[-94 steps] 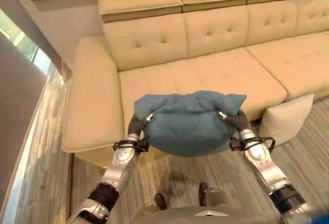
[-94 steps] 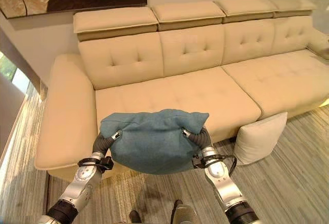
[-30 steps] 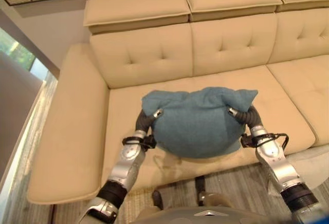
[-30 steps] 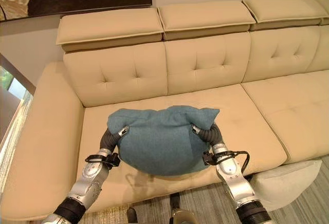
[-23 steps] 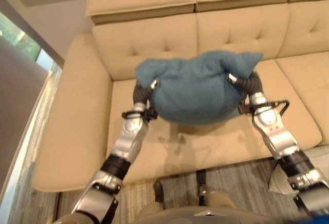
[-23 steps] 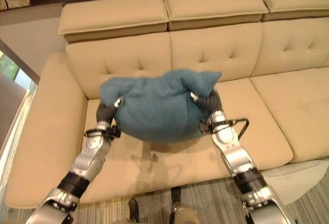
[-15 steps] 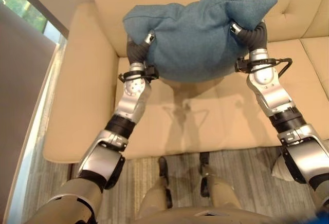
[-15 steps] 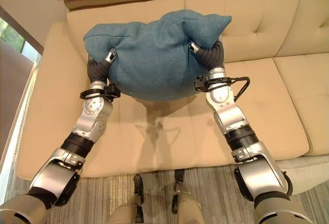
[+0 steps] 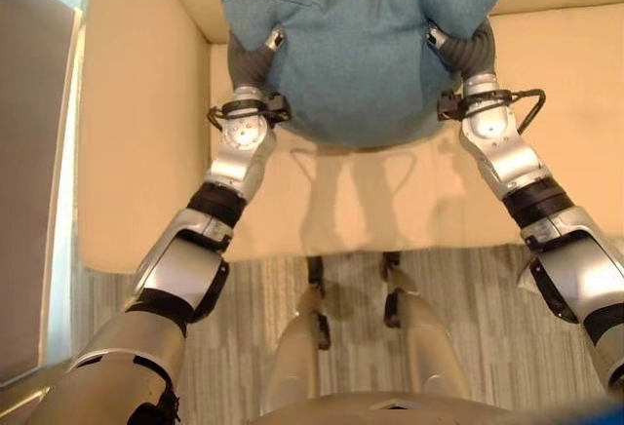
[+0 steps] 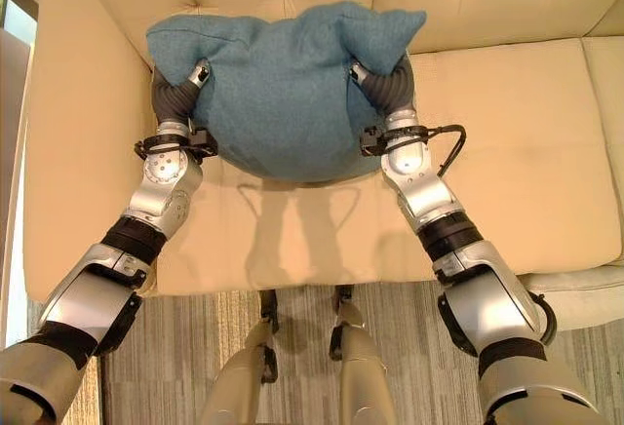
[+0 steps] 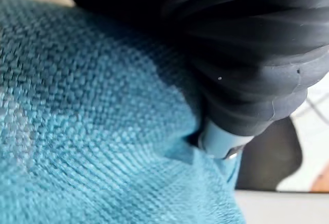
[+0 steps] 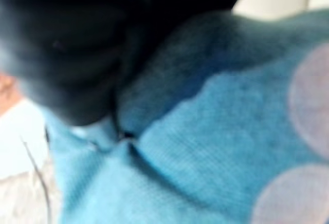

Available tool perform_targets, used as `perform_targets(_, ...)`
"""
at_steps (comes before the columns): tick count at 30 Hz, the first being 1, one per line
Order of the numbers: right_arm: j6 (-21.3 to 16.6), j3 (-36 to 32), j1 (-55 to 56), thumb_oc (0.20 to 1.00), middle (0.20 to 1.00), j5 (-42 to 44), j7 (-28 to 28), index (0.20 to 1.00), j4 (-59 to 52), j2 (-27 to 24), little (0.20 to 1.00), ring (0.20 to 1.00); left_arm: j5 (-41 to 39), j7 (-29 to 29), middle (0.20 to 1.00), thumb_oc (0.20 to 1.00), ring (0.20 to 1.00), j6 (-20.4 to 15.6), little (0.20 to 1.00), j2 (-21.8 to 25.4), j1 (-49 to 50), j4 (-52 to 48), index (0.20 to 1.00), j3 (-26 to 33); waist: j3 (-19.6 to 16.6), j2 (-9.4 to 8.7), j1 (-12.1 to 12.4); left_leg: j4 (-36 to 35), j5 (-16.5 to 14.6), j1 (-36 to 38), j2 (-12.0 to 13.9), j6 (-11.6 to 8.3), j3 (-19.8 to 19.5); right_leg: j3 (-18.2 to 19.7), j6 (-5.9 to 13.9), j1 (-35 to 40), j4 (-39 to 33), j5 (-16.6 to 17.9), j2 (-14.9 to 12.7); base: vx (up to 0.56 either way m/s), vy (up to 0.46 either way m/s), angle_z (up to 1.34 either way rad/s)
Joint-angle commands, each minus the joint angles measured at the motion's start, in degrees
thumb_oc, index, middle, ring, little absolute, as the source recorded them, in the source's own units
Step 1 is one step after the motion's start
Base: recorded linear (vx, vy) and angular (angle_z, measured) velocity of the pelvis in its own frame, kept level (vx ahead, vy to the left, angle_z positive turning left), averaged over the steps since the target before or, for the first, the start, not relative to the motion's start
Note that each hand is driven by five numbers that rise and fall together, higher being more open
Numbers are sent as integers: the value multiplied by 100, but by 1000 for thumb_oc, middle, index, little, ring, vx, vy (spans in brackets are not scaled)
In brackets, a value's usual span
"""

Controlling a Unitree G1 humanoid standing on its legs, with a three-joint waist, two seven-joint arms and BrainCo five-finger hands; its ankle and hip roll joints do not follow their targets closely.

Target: Pick up all the scattered cushions and arrange them neatly on the sofa.

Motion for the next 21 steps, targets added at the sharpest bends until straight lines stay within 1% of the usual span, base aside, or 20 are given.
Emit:
perform_targets(1, -490, 477, -1151, 200, 200, -194, 280, 200, 152, 396, 200, 200, 125, -444, 200, 200, 200, -394, 200, -126, -1123, 102, 200, -368, -108, -438, 50, 237, -255, -172, -93, -176, 71, 456, 641, 98, -179, -222, -191, -10, -28, 15)
perform_targets(3, -474, 518, -1289, 200, 200, -216, 252, 200, 262, 368, 200, 200, 88, -447, 200, 200, 200, -393, 200, -113, -1198, 193, 200, -378, -104, -436, 51, 225, -227, -237, -86, -192, 57, 443, 646, 35, -178, -215, -194, -2, -23, 10)
perform_targets(4, -417, 614, -1490, 473, 473, -271, 198, 473, 466, 285, 473, 473, 90, -423, 1000, 1000, 1000, -363, 1000, -74, -1382, 348, 1000, -425, -93, -437, 52, 191, -182, -316, -82, -211, 28, 437, 649, -59, -176, -204, -184, 5, -22, 6)
perform_targets(6, -395, 668, -1609, 887, 887, -284, 176, 887, 557, 248, 887, 887, 101, -437, 1000, 1000, 1000, -336, 1000, -56, -1463, 404, 1000, -462, -91, -438, 53, 155, -164, -332, -75, -222, -1, 442, 652, -70, -184, -201, -186, 7, -26, 8)
perform_targets(7, -338, 804, -1886, 1000, 1000, -300, 147, 1000, 788, 164, 1000, 1000, 79, -442, 1000, 1000, 1000, -296, 1000, -9, -1729, 568, 1000, -532, -81, -437, 51, 95, -134, -374, -65, -238, -34, 434, 655, -131, -190, -194, -182, 13, -23, 8)
perform_targets(9, -317, 872, -2018, 1000, 1000, -305, 158, 1000, 889, 82, 1000, 1000, 76, -455, 1000, 1000, 1000, -280, 1000, 62, -1850, 620, 1000, -568, -62, -430, 54, 75, -120, -392, -67, -236, -65, 441, 652, -169, -180, -196, -174, 13, -24, 7)
perform_targets(12, -187, 1174, -2469, 1000, 1000, -385, 159, 1000, 1290, -174, 1000, 1000, 179, -503, 1000, 1000, 1000, -219, 1000, 417, -2232, 698, 1000, -797, -52, -428, 85, 66, -96, -451, -88, -230, -148, 443, 640, -232, -169, -201, -163, 2, -8, 2)
perform_targets(13, -68, 1407, -2685, 1000, 1000, -455, 171, 1000, 1645, -254, 1000, 1000, 227, -537, 1000, 1000, 1000, -192, 1000, 650, -2382, 768, 1000, -920, -78, -422, 104, 41, -99, -428, -96, -217, -166, 462, 631, -223, -168, -207, -158, 0, 0, 0)
perform_targets(14, -73, 1412, -2698, 1000, 1000, -451, 173, 1000, 1655, -251, 1000, 1000, 224, -541, 1000, 1000, 1000, -194, 1000, 653, -2390, 773, 1000, -919, -71, -421, 101, 41, -99, -426, -96, -217, -166, 462, 631, -221, -167, -207, -158, 0, 0, 0)
perform_targets(15, 43, 1573, -2841, 1000, 1000, -505, 191, 1000, 2087, -347, 1000, 1000, 317, -541, 1000, 1000, 1000, -131, 1000, 876, -2527, 939, 1000, -1027, -111, -411, 122, 22, -98, -390, -95, -209, -182, 458, 621, -196, -166, -224, -145, 0, 0, 0)
perform_targets(17, 56, 1563, -2882, 1000, 1000, -427, 154, 1000, 2244, -462, 1000, 1000, 360, -523, 1000, 1000, 1000, -106, 1000, 1054, -2541, 967, 1000, -1053, -143, -386, 138, 7, -105, -335, -101, -205, -192, 459, 612, -151, -168, -239, -138, 18, 2, 0)
perform_targets(18, 55, 1563, -2884, 1000, 1000, -426, 155, 1000, 2246, -461, 1000, 1000, 359, -524, 1000, 1000, 1000, -106, 1000, 1055, -2541, 968, 1000, -1053, -140, -386, 138, 6, -105, -332, -100, -205, -192, 459, 612, -148, -169, -239, -137, 32, 3, 3)
perform_targets(21, 30, 1385, -2801, 1000, 1000, -346, 84, 1000, 2068, -758, 1000, 1000, 398, -521, 1000, 1000, 1000, -90, 1000, 1388, -2406, 905, 1000, -953, -189, -361, 152, -19, -137, -190, -110, -206, -192, 478, 600, -39, -175, -274, -121, 45, 1, 2)
